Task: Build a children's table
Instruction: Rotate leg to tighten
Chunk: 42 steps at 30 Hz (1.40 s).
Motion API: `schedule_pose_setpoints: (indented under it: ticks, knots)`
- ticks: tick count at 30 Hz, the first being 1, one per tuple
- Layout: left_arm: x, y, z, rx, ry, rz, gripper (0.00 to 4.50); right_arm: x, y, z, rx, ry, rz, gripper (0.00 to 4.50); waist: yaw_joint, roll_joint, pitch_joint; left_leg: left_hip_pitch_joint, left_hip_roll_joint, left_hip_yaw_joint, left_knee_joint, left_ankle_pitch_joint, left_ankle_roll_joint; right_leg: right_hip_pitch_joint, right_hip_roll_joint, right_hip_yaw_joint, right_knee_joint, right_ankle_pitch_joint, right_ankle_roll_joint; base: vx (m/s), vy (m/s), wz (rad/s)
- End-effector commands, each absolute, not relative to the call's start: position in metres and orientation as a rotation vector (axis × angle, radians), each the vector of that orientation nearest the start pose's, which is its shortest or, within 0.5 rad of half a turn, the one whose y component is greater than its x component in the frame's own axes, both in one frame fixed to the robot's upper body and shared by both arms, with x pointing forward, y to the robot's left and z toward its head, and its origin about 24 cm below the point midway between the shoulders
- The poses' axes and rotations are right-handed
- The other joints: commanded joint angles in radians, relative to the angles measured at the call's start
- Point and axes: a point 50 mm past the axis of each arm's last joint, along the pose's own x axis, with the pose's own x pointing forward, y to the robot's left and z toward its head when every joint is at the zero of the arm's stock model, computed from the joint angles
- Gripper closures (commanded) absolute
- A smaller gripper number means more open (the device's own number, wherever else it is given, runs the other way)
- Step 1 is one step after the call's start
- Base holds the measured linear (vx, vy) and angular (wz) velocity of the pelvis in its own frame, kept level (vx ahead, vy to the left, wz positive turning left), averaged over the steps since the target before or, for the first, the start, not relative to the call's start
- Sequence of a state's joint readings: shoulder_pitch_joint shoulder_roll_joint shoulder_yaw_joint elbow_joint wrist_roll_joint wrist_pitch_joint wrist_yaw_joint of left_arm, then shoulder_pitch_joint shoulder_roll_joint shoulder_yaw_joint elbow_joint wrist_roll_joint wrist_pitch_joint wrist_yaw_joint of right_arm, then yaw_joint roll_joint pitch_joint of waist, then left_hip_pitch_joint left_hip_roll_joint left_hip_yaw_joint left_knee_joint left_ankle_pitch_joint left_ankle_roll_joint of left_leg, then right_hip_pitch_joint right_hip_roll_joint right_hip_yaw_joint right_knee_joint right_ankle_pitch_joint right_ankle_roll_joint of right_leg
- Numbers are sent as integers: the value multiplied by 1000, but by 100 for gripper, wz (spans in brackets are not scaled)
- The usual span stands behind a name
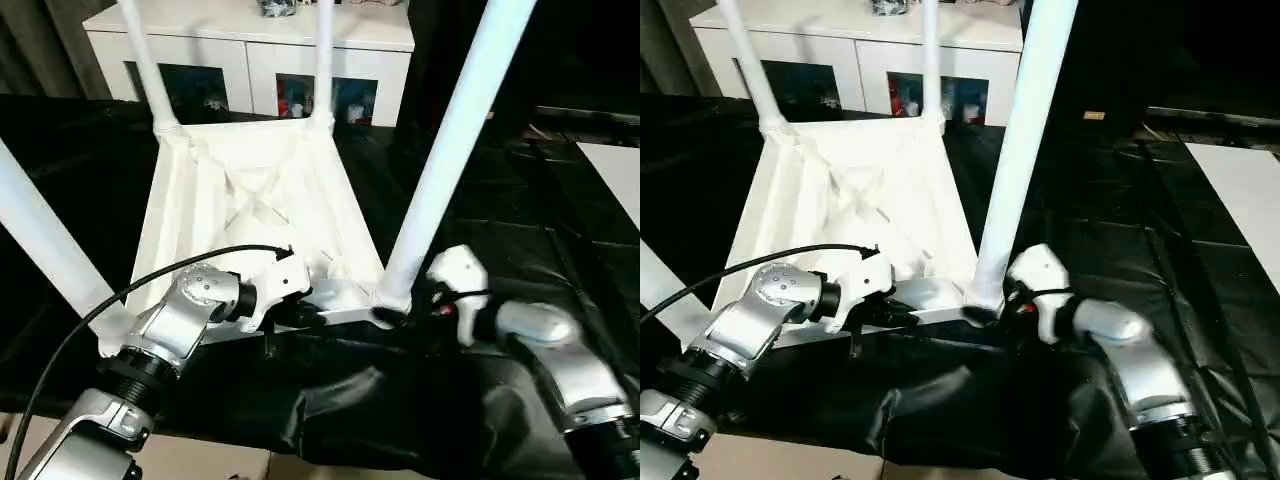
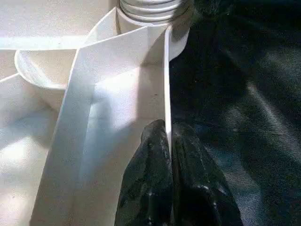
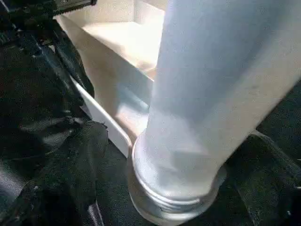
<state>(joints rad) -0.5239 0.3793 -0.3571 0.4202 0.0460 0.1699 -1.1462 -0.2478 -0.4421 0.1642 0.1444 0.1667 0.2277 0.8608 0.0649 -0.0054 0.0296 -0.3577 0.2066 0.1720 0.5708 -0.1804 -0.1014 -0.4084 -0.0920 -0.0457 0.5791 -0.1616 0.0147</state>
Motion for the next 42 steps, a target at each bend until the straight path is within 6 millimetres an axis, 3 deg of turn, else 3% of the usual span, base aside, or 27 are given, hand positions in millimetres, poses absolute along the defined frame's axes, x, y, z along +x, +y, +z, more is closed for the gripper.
schedule_pose_setpoints:
  ticks: [1,9,10,19,22,26,28,29,30,31,35,36,38,39,40,42]
  knots:
    - [296,110,46,475,446,-1410,450,279,-163,49,-229,314,968,80,0,-11,-52,-1,13,9,-62,-201,74,52,-31,26,-49,-183,-220,0,0,0]
    - [296,112,47,480,451,-1407,450,281,-166,49,-230,326,961,136,0,-10,-54,0,12,9,-60,-186,76,54,-30,26,-46,-157,-226,0,0,0]
    - [296,112,47,480,452,-1407,450,281,-166,49,-230,327,960,161,0,-11,-53,-1,12,9,-60,-186,77,54,-29,26,-46,-156,-227,0,0,0]
    - [294,114,44,477,479,-1417,450,280,-165,46,-194,328,962,189,0,-11,-55,-1,12,9,-59,-180,81,55,-30,25,-44,-146,-233,0,0,0]
    - [293,115,40,478,501,-1404,450,283,-161,41,-122,320,879,190,-2,-11,-53,-3,11,9,-60,-188,76,54,-31,25,-45,-170,-228,0,0,0]
    - [298,100,37,445,480,-1305,450,293,-152,27,-37,334,630,191,-14,-10,-45,-1,12,7,-69,-262,34,45,-31,25,-59,-290,-198,0,0,0]
    - [304,81,35,420,459,-1221,450,300,-142,18,24,371,428,191,-26,-13,-39,5,7,2,-75,-340,-2,40,-29,21,-73,-441,-145,0,0,0]
    - [307,69,34,404,452,-1169,450,304,-134,15,32,386,346,191,-29,-9,-38,7,5,0,-74,-358,-8,37,-29,21,-77,-472,-133,0,0,0]
    - [308,65,33,397,452,-1145,450,306,-131,14,27,389,321,191,-34,-11,-38,14,2,-1,-71,-385,-19,28,-29,20,-85,-529,-112,0,0,0]
    - [309,62,33,393,452,-1130,450,306,-128,14,21,391,307,192,-36,-13,-39,12,0,-5,-71,-395,-16,32,-30,17,-90,-565,-92,0,0,0]
    - [322,41,37,385,395,-946,450,313,-88,22,11,354,337,192,-36,-14,-41,13,-4,-2,-68,-390,3,25,-24,17,-97,-547,-72,0,0,0]
    - [323,40,37,386,392,-939,450,314,-86,23,6,351,346,192,-33,-13,-44,17,-3,-1,-67,-387,11,23,-23,19,-96,-521,-78,0,0,0]
    - [324,40,40,408,375,-940,450,314,-80,28,6,318,382,192,-31,-17,-45,1,-1,-2,-73,-360,25,34,-23,20,-88,-465,-85,0,0,0]
    - [325,40,41,420,368,-952,450,314,-80,33,24,292,389,157,-30,-20,-45,1,-1,-2,-73,-356,28,35,-24,19,-87,-463,-85,0,0,0]
    - [326,44,43,439,360,-960,450,315,-86,39,23,250,381,136,-27,-15,-48,2,0,-1,-72,-342,31,34,-27,22,-85,-444,-89,0,0,0]
    - [326,48,43,447,361,-971,450,315,-94,42,-5,226,364,122,-24,-15,-48,1,2,2,-71,-322,35,34,-26,25,-82,-401,-102,0,0,0]
